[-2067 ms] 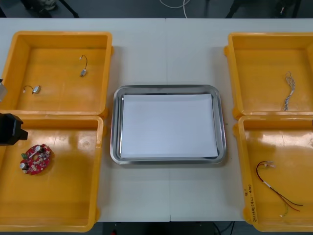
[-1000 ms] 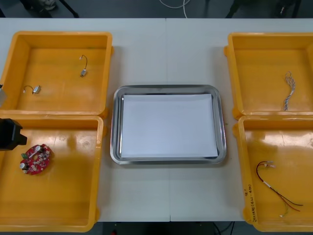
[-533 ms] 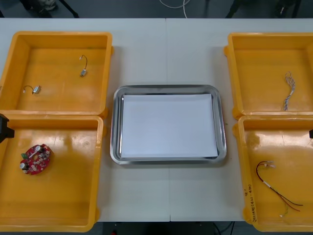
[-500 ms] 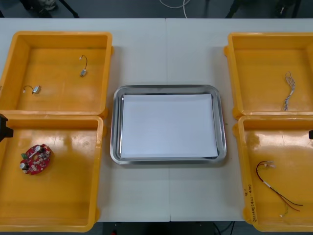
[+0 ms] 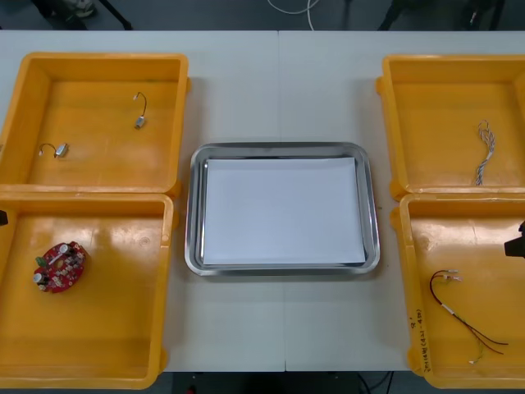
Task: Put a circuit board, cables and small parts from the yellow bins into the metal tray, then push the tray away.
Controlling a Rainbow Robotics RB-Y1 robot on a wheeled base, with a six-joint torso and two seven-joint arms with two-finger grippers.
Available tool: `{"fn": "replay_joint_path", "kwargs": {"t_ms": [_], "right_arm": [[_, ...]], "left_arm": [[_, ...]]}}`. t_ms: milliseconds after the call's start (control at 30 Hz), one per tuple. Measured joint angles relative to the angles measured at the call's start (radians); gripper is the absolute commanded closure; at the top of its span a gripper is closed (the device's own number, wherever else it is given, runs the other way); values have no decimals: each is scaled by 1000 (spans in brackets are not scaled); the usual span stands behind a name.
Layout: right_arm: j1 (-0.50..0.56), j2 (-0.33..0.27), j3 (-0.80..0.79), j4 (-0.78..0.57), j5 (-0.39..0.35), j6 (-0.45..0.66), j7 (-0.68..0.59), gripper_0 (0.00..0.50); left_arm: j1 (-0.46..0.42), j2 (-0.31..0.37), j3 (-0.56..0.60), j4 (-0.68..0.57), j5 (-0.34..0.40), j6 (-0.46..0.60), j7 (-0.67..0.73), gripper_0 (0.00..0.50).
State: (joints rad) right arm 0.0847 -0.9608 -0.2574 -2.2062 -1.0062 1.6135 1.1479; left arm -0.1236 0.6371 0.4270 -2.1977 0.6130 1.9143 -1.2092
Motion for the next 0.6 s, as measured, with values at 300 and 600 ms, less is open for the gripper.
{"fn": "replay_joint_path", "kwargs": {"t_ms": [300, 600], "right_arm": [[94, 0, 0, -33, -4, -90, 0, 0], [245, -1, 0, -93, 16, -207, 32, 0]], "left_arm": [[0, -65, 40, 0, -53, 0, 1, 0], [0, -125, 57, 57, -91, -73, 3, 0]]}}
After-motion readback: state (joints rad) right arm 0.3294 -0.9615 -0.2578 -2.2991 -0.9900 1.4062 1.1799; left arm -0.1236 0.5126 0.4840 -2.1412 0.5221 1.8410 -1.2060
